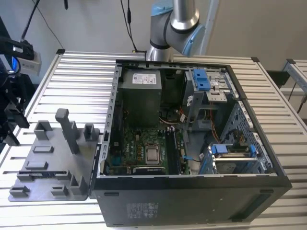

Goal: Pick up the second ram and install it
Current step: 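Pick up the second ram and move it above second insertion slot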

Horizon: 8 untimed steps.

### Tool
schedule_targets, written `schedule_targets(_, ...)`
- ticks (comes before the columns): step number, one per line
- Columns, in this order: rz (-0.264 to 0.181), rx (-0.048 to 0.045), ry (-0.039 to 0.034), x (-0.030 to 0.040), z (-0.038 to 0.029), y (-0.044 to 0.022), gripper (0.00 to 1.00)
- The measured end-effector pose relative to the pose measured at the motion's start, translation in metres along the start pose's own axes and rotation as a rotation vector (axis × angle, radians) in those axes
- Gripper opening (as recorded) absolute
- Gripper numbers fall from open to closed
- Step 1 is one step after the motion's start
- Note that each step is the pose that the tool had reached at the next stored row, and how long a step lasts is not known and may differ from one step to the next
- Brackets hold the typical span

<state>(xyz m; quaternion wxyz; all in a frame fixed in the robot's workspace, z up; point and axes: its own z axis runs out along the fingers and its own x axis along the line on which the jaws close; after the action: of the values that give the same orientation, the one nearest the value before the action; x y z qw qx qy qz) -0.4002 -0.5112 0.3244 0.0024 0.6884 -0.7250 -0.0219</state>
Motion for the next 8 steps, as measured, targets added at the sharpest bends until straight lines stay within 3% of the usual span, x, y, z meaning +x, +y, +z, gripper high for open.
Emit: schedule_targets(8,-0.011,-0.0002,0.0005,-0.0002,0.0021,-0.0005,0.48)
